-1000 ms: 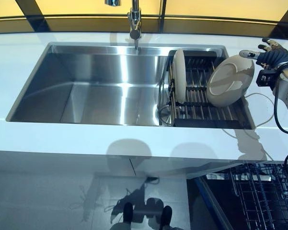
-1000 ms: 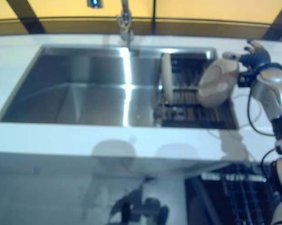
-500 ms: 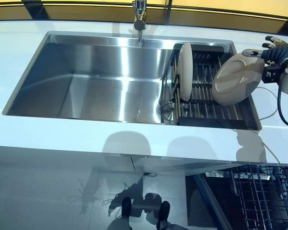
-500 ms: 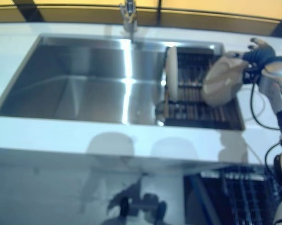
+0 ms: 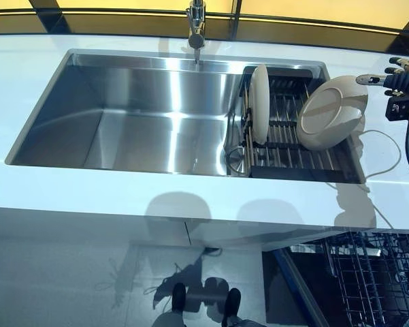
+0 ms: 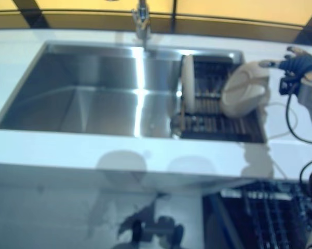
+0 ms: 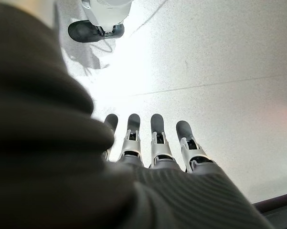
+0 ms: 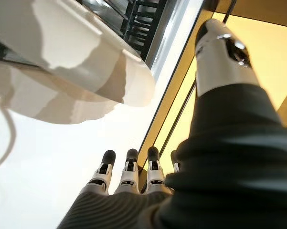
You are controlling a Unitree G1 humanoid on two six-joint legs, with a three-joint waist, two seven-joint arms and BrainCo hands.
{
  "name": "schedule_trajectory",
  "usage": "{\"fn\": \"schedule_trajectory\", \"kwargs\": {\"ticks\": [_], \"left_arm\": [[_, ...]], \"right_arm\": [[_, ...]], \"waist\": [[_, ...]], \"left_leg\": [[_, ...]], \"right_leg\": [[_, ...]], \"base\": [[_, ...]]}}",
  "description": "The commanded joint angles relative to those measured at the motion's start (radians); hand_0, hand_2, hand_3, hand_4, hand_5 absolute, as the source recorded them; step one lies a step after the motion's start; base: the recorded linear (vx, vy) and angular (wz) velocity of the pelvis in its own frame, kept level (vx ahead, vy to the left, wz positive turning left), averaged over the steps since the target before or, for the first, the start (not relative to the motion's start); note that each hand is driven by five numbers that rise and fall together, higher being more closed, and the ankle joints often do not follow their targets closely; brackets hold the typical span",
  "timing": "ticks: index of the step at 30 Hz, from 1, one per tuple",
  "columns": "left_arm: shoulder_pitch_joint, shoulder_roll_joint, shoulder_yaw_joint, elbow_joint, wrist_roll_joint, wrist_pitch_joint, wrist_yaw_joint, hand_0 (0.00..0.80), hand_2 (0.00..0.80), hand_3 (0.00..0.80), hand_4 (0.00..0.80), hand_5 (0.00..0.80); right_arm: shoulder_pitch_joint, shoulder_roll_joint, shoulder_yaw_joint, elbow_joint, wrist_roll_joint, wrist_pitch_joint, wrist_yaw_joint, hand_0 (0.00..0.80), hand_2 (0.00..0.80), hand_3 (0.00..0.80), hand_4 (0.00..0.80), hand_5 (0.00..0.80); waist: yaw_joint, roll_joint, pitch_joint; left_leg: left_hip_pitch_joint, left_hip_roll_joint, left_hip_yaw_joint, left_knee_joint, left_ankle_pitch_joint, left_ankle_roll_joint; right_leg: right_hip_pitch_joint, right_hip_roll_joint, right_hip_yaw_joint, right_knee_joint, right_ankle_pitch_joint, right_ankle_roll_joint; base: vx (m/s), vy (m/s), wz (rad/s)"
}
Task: Take plates into dishwasher
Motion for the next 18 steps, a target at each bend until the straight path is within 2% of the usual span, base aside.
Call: {"fn": "schedule_trajectory", "kwargs": {"ticks": [1, 18], "left_arm": [[0.035, 0.057, -0.033, 0.036, 0.02, -0.001, 0.014, 0.0, 0.0, 0.0, 0.0, 0.0], [0.03, 0.046, -0.038, 0.018, -0.03, -0.029, -0.012, 0.0, 0.0, 0.0, 0.0, 0.0]], "right_arm": [[-0.104, -0.073, 0.075, 0.026, -0.012, -0.02, 0.017, 0.0, 0.0, 0.0, 0.0, 0.0], [-0.053, -0.031, 0.058, 0.01, -0.013, 0.007, 0.079, 0.0, 0.0, 0.0, 0.0, 0.0]], "waist": [[0.005, -0.025, -0.049], [0.004, -0.003, -0.021]], "left_leg": [[-0.01, -0.012, 0.014, -0.004, -0.071, 0.015], [-0.023, -0.015, 0.017, -0.004, -0.066, 0.015]], "right_leg": [[0.037, -0.012, -0.022, -0.001, -0.078, 0.046], [0.022, -0.016, -0.021, -0.001, -0.075, 0.044]], "base": [[0.0, 0.0, 0.0], [0.0, 0.0, 0.0]]}}
